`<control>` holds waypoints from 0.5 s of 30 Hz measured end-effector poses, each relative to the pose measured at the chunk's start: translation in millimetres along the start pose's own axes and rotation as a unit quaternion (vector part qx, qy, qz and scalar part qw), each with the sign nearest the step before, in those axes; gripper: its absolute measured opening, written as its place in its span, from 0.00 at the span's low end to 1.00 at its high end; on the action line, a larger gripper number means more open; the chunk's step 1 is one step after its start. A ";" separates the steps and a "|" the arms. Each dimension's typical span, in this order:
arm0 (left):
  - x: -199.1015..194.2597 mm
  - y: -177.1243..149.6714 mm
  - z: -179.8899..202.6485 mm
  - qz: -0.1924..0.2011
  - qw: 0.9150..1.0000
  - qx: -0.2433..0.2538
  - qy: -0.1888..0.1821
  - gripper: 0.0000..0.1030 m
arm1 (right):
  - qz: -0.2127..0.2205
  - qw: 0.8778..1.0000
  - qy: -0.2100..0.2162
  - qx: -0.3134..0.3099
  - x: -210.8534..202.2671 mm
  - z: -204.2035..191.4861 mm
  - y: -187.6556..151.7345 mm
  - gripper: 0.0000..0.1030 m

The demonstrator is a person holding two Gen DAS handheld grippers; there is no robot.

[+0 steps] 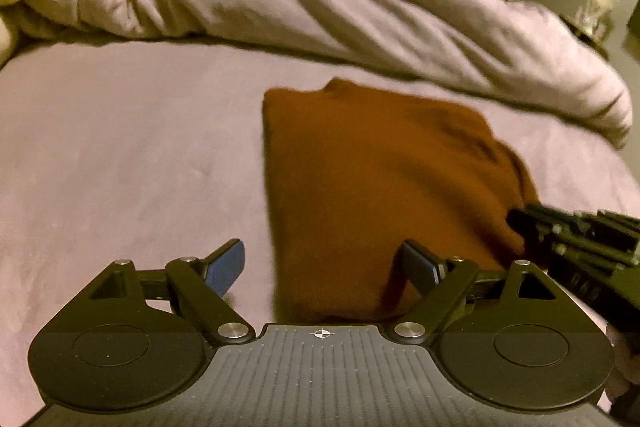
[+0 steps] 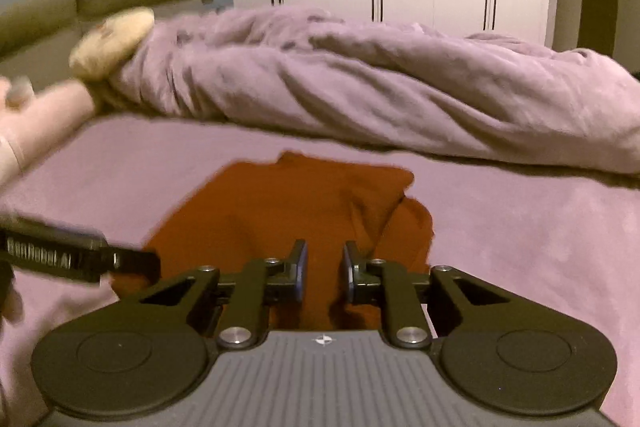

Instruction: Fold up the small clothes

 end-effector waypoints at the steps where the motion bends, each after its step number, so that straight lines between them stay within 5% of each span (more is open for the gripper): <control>1: 4.3 -2.5 1.0 -0.008 1.000 0.002 0.001 0.88 | -0.020 1.000 -0.014 -0.010 7.6 1.3 -8.7 0.16; 3: 11.4 -8.2 3.5 -0.022 1.000 0.001 0.000 0.89 | -0.049 0.998 -0.030 -0.017 18.3 9.6 -26.5 0.16; 15: 5.8 -21.8 14.5 -0.051 0.996 0.033 0.063 0.94 | -0.044 0.999 -0.027 -0.013 24.4 14.7 -32.8 0.16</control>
Point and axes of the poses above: each gripper's, at about its wrist camera, not at the fingertips, and x roughly the way its jaws point, z to its right, y to its top, the point moved 6 cm from there along x, roughly the way its jaws point, and after that the axes turned 6 degrees about -y, right-handed, at the moved point
